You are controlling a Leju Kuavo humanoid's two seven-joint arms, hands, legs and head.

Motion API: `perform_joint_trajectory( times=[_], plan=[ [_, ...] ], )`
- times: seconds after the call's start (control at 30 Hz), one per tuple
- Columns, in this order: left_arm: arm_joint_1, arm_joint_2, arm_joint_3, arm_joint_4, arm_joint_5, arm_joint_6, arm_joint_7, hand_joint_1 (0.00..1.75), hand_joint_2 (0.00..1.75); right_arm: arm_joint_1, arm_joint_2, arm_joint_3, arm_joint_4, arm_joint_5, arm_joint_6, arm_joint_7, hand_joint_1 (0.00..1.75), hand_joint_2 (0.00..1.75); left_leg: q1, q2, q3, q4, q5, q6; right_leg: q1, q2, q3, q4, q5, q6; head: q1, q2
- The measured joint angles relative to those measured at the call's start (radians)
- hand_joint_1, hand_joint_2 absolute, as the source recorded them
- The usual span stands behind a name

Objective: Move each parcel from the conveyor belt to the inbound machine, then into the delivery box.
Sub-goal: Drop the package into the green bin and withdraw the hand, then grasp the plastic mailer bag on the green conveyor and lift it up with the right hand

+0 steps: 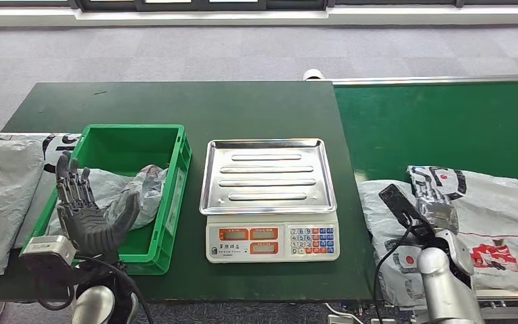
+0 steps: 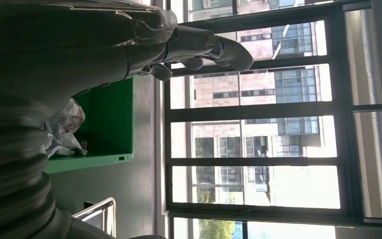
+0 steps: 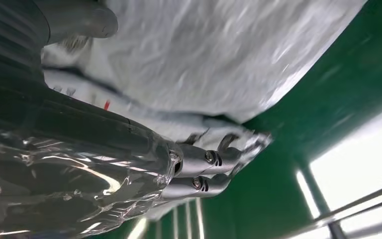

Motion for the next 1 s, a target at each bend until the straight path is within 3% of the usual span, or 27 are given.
perform_joint_trajectory(
  times=[0.17,0.63,0.87,1.0],
  plan=[
    [0.007,0.011,-0.001,-0.010,-0.020,0.030,0.023,0.00,1.75,-0.048,-0.007,-0.004,0.072,-0.109,0.137,-0.096,0.00,1.75,0.000,0.000,0.000,0.000,0.000,0.000,0.000,0.000,0.000,0.000,0.000,0.000,0.000,0.000],
    [0.012,0.021,-0.001,-0.010,-0.024,0.037,0.028,0.00,1.75,-0.088,-0.018,-0.004,0.159,-0.124,0.168,-0.121,0.00,1.75,0.000,-0.001,0.000,0.000,0.000,0.000,0.000,0.000,0.000,0.000,0.000,0.000,0.000,0.000],
    [0.019,0.021,-0.001,-0.017,-0.037,0.039,0.036,0.00,1.75,-0.105,-0.027,0.017,0.180,-0.143,0.248,-0.166,0.00,1.75,0.000,-0.001,0.000,0.000,0.000,0.000,0.000,0.000,0.000,0.000,0.000,0.000,0.000,0.000],
    [0.027,0.021,-0.001,-0.021,-0.044,0.038,0.044,0.00,1.75,-0.120,-0.047,0.054,0.204,-0.136,0.307,-0.147,0.00,1.75,0.000,-0.001,0.000,0.000,0.000,0.000,0.000,0.000,0.000,0.000,0.000,0.000,0.000,0.000]
  ],
)
